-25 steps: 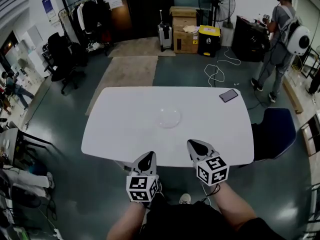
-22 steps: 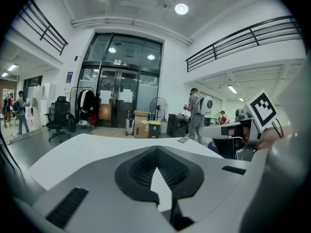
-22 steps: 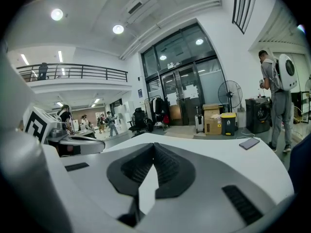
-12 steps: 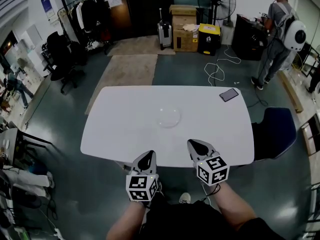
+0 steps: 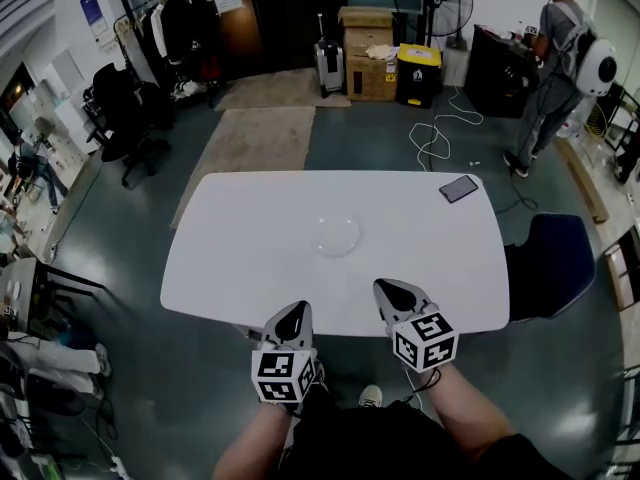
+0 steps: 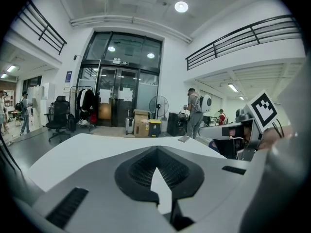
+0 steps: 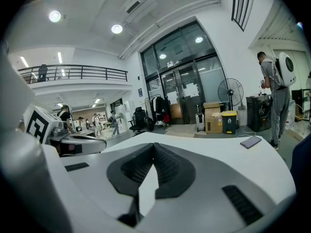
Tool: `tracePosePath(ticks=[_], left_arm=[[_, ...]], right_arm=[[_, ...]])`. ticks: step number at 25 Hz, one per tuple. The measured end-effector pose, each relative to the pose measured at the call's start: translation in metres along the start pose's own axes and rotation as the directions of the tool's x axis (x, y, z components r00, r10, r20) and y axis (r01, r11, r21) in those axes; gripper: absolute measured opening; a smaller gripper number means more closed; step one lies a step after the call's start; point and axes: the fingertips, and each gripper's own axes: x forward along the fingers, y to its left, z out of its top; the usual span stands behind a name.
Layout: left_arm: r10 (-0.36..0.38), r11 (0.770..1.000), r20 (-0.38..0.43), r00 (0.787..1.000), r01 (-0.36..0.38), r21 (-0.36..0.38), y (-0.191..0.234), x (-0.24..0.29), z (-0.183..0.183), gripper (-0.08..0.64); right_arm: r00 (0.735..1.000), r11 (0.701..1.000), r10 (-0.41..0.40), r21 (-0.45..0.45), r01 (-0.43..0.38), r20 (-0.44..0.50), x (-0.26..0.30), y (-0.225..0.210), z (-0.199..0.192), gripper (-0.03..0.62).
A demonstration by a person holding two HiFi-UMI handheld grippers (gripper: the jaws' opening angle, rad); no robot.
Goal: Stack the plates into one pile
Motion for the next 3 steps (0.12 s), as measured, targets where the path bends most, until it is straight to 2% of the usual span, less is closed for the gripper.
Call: tracePosePath(ticks=[3], left_arm=[[0.001,1.000,-0.003,1.000,-0.001,0.000,-0.0024,0.0037,0.0019,0.017]], right_arm=[[1.000,1.000,0.005,-0.002,-0.005,-0.003,0.0006,-0.0042,0.0013,0.017]])
